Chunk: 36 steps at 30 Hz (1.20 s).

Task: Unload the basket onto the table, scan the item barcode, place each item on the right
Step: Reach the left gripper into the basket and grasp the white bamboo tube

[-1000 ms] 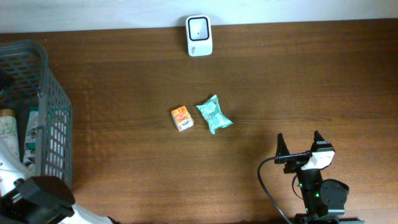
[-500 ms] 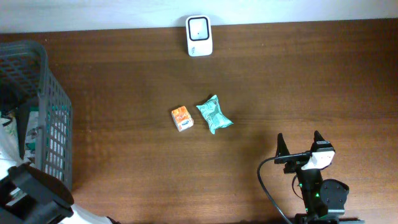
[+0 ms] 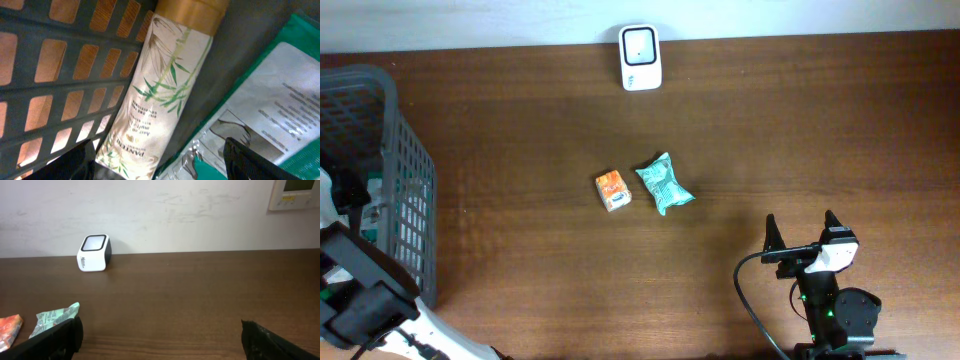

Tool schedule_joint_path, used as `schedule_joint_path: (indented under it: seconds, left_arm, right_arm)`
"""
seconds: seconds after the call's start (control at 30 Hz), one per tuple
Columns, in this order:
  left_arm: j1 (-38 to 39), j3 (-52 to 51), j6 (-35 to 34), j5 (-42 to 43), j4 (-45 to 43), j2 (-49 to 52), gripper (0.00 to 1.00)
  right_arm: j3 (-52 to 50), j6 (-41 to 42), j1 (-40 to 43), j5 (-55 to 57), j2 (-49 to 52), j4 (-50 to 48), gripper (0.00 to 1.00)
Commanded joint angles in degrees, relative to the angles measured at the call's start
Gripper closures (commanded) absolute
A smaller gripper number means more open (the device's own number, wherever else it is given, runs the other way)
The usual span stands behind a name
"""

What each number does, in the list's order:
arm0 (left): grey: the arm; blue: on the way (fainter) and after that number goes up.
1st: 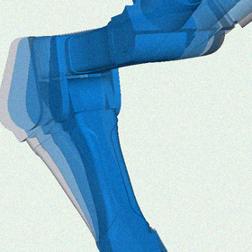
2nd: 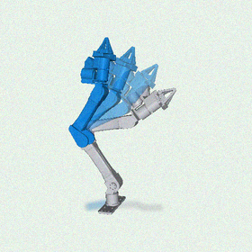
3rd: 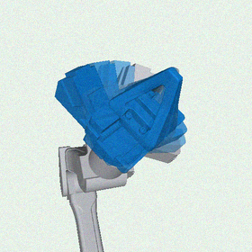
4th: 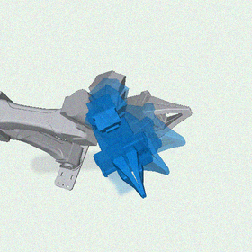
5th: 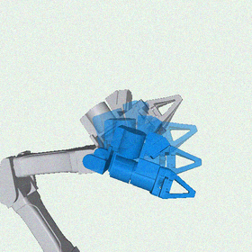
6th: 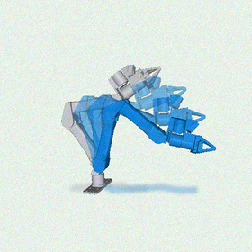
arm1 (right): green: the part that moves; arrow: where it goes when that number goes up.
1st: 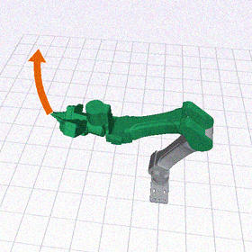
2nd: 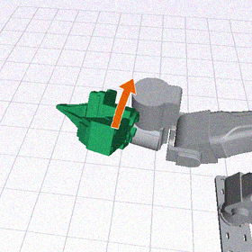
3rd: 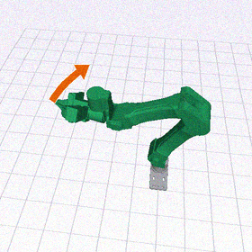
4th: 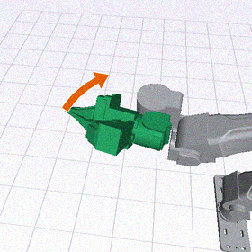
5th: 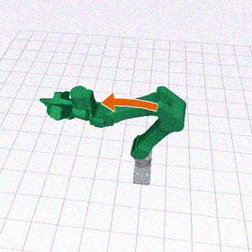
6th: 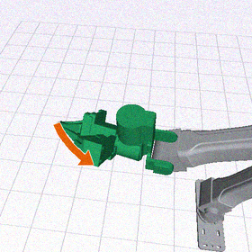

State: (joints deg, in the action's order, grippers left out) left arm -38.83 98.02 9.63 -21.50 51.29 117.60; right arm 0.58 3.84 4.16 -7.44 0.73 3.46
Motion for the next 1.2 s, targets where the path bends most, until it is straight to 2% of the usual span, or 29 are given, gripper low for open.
schedule_joint_path:
  seconds: [0.0,0.17,0.4,0.9,1.17]
  left_arm:
    - [-1.0,-0.5,0.4,-0.8,-1.5,1.1,0.21]
    - [-2.1,-0.5,0.4,-0.9,-1.6,4.2,0.24]
    - [-2.2,-0.5,0.4,-0.8,-3.7,4.7,0.36]
    - [-2.2,-0.5,0.9,-0.8,-4.8,4.7,0.37]
    - [-2.2,-0.5,2.6,-0.8,-5.7,4.7,0.43]
  right_arm:
    - [-0.3,-0.4,0.4,-0.5,-0.3,0.3,0.02]
    - [-0.3,-0.4,0.4,-0.5,-0.3,0.3,0.02]
    - [-0.3,-0.4,0.4,-0.5,-0.3,0.3,0.02]
    - [-0.3,-0.4,0.4,-0.5,-0.3,0.3,0.02]
    - [-0.3,-0.4,0.4,-0.5,-0.3,0.3,0.02]
